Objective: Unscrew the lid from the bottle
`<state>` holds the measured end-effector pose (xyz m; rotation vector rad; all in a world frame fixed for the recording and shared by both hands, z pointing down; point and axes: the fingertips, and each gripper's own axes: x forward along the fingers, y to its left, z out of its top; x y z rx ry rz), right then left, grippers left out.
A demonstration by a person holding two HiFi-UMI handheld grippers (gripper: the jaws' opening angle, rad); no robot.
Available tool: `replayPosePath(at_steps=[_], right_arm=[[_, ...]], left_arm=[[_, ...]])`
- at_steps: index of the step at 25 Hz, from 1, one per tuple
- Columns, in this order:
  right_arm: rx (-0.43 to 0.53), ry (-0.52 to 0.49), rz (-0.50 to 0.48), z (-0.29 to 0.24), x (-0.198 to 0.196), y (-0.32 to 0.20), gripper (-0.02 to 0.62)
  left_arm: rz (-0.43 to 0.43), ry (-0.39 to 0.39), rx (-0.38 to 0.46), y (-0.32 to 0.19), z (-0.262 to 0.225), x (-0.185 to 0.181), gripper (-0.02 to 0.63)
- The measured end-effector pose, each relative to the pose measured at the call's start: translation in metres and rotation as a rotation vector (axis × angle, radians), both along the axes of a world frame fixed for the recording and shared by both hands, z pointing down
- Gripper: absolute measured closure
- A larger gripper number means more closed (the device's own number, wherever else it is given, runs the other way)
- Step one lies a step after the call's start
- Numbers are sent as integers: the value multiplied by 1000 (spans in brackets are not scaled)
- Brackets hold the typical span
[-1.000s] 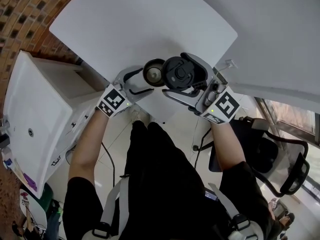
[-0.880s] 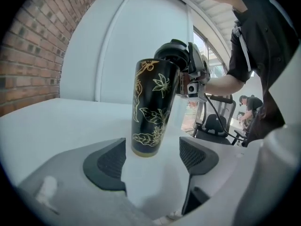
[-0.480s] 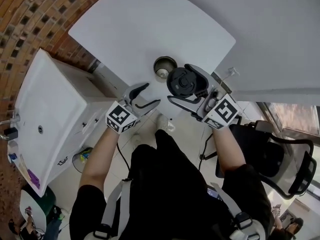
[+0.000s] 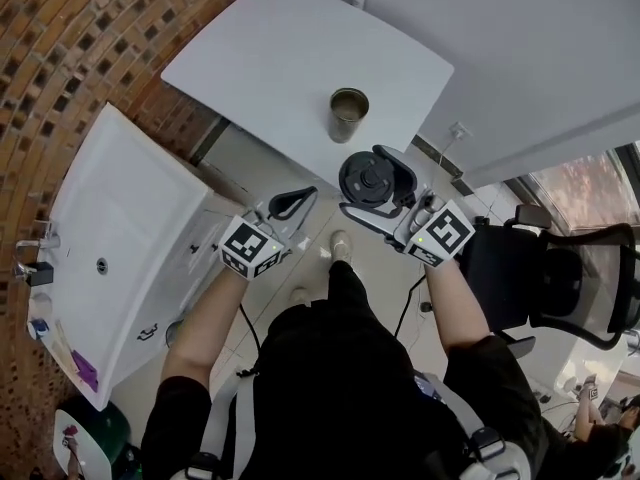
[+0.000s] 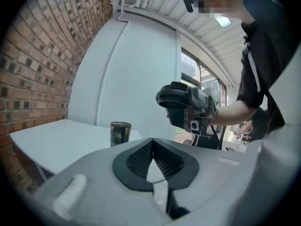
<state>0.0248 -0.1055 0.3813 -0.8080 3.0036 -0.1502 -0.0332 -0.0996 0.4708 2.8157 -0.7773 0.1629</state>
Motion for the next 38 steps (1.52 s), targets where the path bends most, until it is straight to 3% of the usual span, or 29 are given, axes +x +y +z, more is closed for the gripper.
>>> replayPosePath(at_steps=[6, 12, 19, 28, 38], right_arm=[[-4, -14, 120, -18, 2, 63, 137], [18, -89, 218, -52, 9, 123, 137], [7, -100, 230, -60, 27, 166, 137], [18, -138, 169, -82, 62, 180, 135], [-11, -163, 132, -71, 97, 182, 135]], left_arm=[[9, 78, 4, 56, -33, -32, 604], [33, 117, 62, 104, -69, -52, 604], [140, 58, 69, 154, -79, -34, 603], [14, 156, 108, 143, -125, -26, 603], [61, 29, 244, 175, -131, 28, 603]])
